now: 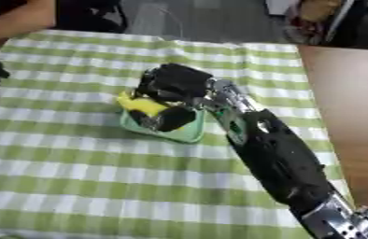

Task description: Pick up objects on the table and place them in the box.

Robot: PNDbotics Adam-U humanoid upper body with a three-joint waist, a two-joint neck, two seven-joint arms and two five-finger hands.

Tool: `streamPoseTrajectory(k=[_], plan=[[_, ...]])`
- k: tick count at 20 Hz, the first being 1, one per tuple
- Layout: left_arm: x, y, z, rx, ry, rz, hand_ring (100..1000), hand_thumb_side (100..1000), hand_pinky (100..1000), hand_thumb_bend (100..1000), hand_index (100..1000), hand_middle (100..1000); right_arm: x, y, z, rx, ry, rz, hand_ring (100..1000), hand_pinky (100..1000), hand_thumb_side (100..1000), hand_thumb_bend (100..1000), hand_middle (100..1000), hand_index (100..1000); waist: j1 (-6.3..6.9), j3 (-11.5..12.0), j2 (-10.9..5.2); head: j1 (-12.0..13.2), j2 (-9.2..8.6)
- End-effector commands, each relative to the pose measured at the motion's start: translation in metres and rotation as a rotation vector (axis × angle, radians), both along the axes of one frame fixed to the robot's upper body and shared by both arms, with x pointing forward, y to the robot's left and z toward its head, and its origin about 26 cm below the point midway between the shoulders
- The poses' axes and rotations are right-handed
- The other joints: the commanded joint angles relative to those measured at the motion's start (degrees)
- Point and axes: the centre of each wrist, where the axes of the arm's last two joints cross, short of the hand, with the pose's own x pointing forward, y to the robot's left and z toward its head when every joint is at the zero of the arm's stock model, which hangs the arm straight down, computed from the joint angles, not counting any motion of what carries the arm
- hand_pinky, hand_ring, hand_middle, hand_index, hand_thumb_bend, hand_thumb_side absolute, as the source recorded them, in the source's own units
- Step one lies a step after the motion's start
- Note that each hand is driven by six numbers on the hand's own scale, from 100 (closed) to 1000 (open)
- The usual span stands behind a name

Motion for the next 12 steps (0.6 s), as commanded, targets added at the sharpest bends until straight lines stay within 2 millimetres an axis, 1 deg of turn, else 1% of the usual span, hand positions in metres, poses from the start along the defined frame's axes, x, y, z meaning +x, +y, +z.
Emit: streamPoseTrajectory(k=[1,6,12], plan=[[0.000,-0.001,0.010,0.008,-0.033,-0.008,482,999,237,598,434,502,0.010,-0.012,0.017,-0.011,-0.015,-0.046,100,100,770,100,212,419,0.36,0.07,-0.46,-0.28,-0.34],[0.000,-0.002,0.010,0.005,-0.036,-0.010,482,999,237,598,434,502,0.019,-0.021,0.022,-0.023,-0.014,-0.113,100,100,770,100,214,420,0.41,0.19,-0.17,-0.46,-0.53],[0.001,-0.002,0.011,0.004,-0.037,-0.012,483,999,237,597,434,502,0.024,-0.027,0.019,-0.026,-0.017,-0.157,102,100,769,100,215,420,0.42,0.26,-0.03,-0.47,-0.58]])
